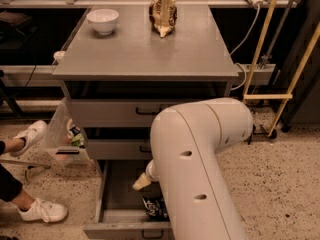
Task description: Place blue chip bag into bottom drawer
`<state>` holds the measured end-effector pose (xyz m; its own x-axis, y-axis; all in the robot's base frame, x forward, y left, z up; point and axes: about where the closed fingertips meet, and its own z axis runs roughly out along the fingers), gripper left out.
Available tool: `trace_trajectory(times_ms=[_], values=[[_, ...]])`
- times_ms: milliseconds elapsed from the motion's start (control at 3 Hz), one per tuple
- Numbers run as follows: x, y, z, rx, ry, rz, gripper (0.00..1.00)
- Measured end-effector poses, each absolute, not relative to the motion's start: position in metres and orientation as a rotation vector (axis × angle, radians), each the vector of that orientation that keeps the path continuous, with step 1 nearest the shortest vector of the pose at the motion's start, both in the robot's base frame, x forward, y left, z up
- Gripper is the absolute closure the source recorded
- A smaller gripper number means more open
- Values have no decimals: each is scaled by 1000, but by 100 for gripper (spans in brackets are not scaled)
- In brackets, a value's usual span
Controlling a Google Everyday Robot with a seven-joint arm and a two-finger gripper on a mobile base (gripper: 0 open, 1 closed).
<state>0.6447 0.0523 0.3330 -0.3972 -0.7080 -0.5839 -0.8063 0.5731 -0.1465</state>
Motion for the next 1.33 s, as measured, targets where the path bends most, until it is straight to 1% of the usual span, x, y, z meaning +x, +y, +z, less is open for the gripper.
trace_trajectory(times_ms=[333, 667, 1000, 1333], values=[[629, 15, 361, -1078, 2340, 230, 0], [611, -34, 421, -911, 2480, 175, 0], [610, -72, 489, -725, 2481, 48, 0], [599, -114, 576, -630, 2342, -152, 0]])
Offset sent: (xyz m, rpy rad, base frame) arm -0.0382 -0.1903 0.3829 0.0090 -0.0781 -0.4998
